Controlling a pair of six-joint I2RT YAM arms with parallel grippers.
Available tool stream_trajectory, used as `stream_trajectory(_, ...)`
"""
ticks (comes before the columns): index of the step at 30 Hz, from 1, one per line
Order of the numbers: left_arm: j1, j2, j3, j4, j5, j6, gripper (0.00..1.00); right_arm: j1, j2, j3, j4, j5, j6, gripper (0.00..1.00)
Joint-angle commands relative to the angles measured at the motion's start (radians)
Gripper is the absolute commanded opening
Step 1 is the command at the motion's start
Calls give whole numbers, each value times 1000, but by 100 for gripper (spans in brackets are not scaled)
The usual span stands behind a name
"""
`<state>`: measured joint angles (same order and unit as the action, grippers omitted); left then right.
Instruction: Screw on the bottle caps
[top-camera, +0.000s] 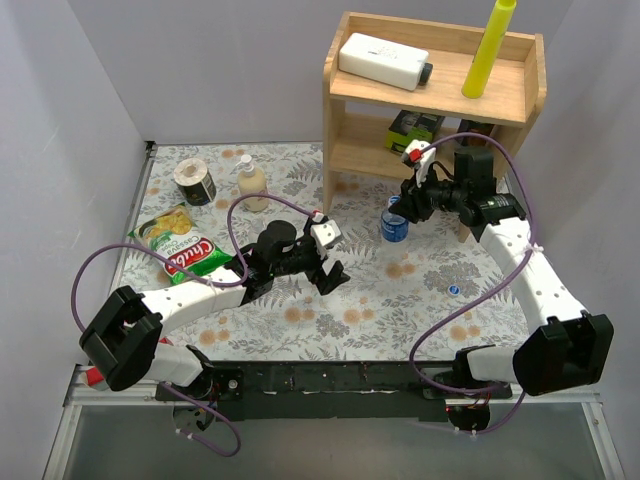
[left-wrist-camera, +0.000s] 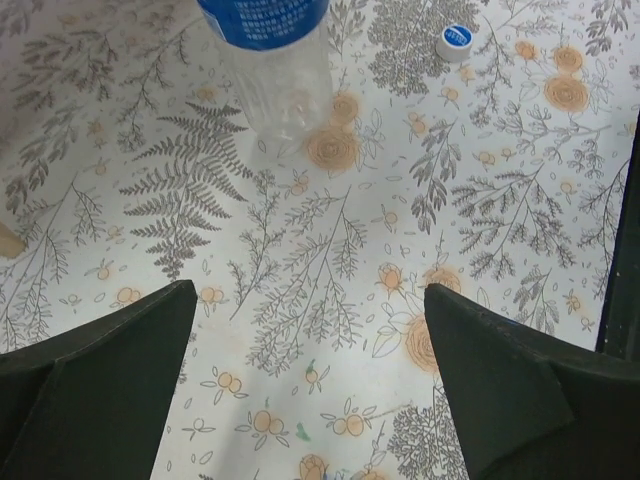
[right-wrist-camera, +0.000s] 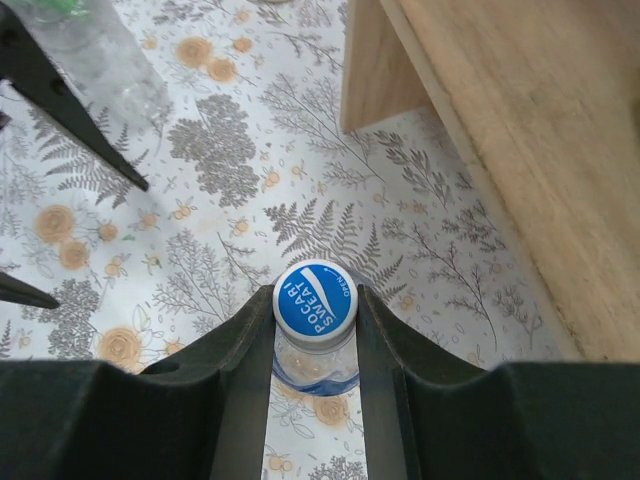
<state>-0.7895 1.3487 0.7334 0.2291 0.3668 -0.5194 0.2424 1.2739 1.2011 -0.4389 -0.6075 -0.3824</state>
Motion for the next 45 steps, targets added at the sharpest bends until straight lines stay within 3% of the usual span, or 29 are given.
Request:
stream_trajectory(1, 4, -40, 11, -54, 23, -18, 98, -51, 50, 25, 77, 11, 14, 1)
stream_trajectory(9, 12, -45, 6, -56, 11, -31, 98, -91, 16, -126, 292, -90, 143, 1)
stream_trajectory(14, 18, -42, 0, -40, 24, -27, 98, -91, -5, -173, 292, -61, 119, 9)
stream_trajectory(27, 19, -29, -2, -33, 49, -27, 98, -91, -70, -245, 290, -61, 89, 43)
stream_trajectory(45, 22, -36, -8, -19, 63, -13, 98, -92, -79, -229, 269, -40, 79, 56)
